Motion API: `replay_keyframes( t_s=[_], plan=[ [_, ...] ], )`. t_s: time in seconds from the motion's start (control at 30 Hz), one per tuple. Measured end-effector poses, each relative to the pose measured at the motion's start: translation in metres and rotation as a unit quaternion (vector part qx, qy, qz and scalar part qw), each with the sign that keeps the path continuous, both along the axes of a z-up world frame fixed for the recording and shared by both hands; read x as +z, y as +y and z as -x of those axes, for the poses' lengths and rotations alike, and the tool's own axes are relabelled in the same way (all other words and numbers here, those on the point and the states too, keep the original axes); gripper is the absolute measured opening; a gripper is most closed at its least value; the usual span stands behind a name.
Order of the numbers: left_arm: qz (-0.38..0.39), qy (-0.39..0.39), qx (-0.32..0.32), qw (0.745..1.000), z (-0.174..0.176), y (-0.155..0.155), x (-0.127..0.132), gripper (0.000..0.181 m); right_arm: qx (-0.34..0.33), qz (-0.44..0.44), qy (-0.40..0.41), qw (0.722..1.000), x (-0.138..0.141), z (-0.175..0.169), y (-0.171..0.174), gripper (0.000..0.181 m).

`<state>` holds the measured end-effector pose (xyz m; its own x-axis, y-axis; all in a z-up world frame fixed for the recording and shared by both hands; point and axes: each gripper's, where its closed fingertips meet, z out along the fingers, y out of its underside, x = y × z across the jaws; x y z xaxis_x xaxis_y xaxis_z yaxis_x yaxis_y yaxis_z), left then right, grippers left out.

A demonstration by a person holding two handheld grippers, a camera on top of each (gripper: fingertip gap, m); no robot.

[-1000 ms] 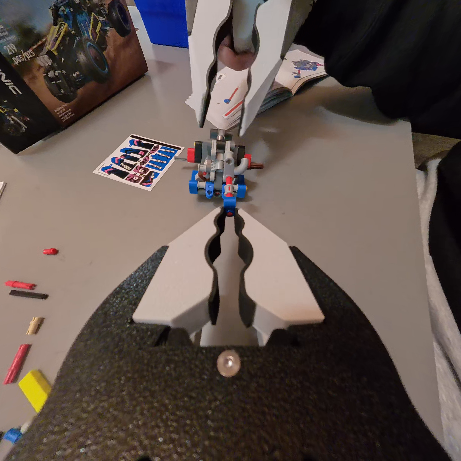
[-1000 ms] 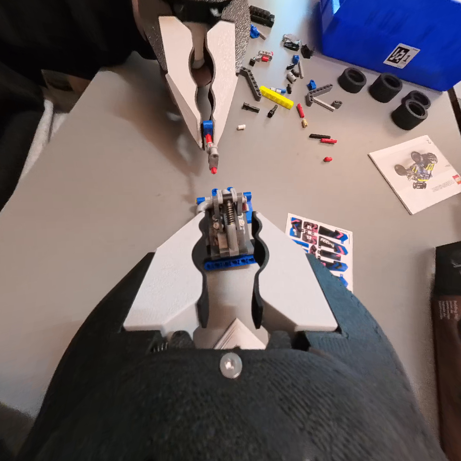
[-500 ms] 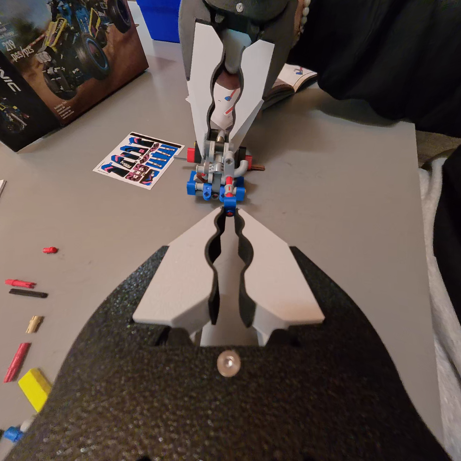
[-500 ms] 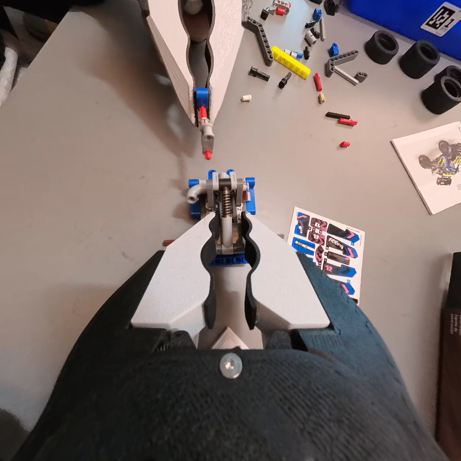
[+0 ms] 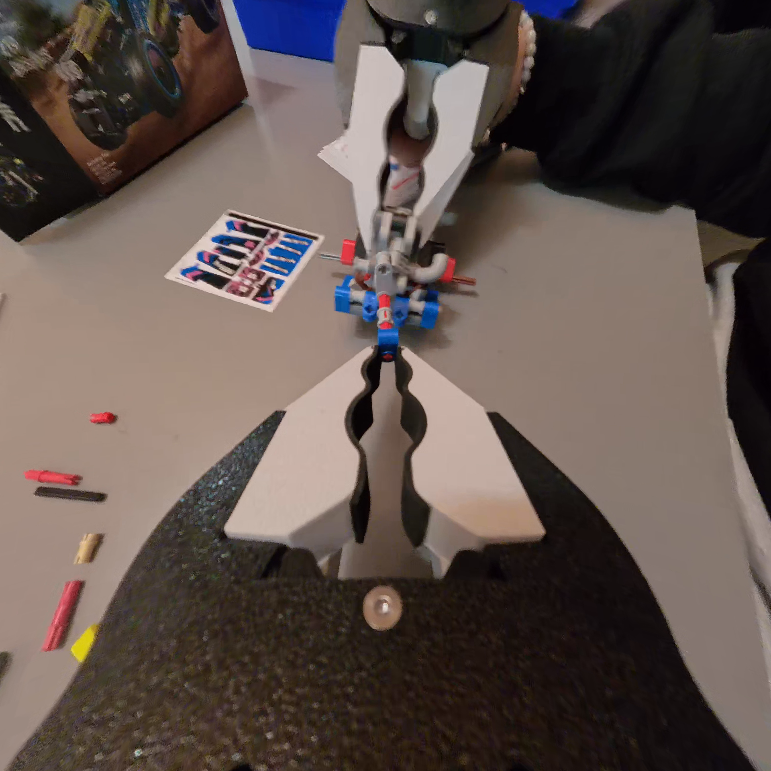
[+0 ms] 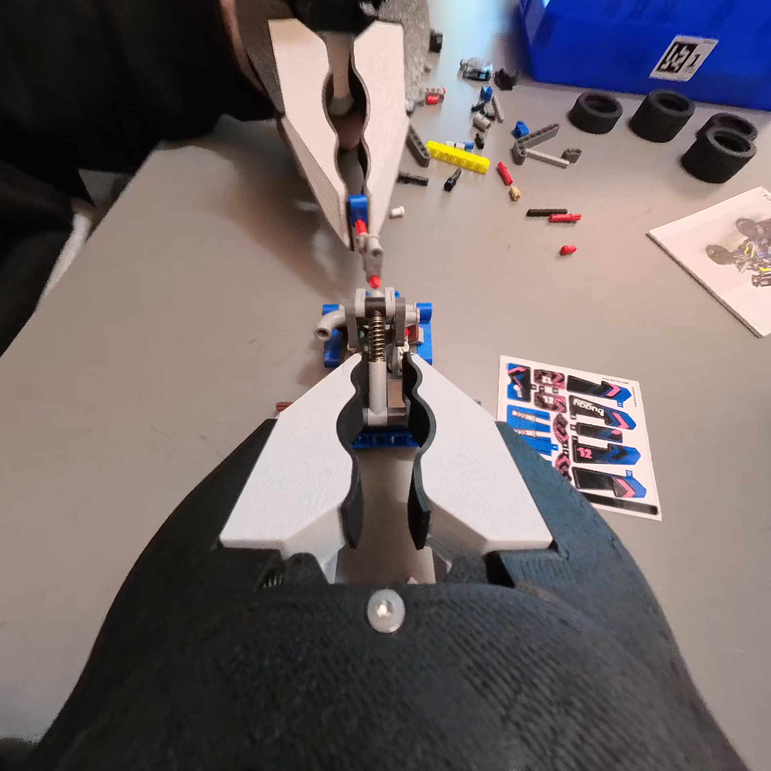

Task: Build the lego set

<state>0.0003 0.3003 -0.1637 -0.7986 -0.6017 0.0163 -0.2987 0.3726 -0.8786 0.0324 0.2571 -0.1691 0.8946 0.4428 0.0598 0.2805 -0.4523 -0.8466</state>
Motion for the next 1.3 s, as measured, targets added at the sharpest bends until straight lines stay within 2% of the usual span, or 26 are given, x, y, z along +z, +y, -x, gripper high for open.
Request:
replay_keyframes(
  t_s=[0.13,0.3,0.4,0.57,0.87,0.9,1.3],
  plan=[
    [0.058,-0.028,-0.007,0.998,0.003,-0.005,0.028,0.004,0.019,-0.078,0.071,0.994,0.032,0.009,-0.001,0.014],
    [0.065,-0.036,-0.024,0.997,0.016,-0.008,0.051,0.004,0.054,-0.147,0.144,0.977,0.056,0.019,-0.003,0.014],
    [0.054,-0.034,-0.029,0.998,0.021,-0.011,0.056,0.004,0.072,-0.161,0.169,0.97,0.061,0.025,-0.002,0.014],
    [0.044,-0.019,-0.014,0.999,0.024,-0.011,0.06,0.004,0.089,-0.166,0.191,0.963,0.065,0.032,-0.002,0.014],
    [0.04,-0.016,-0.023,0.999,0.028,-0.012,0.058,0.004,0.092,-0.145,0.174,0.969,0.058,0.037,0.001,0.013],
    [0.035,-0.014,-0.022,0.999,0.028,-0.012,0.056,0.004,0.094,-0.142,0.167,0.971,0.056,0.039,0.001,0.006],
    [0.024,0.02,-0.034,0.999,0.027,-0.005,0.03,0.004,0.076,-0.091,0.106,0.987,0.034,0.037,0.006,0.005]
  ],
)
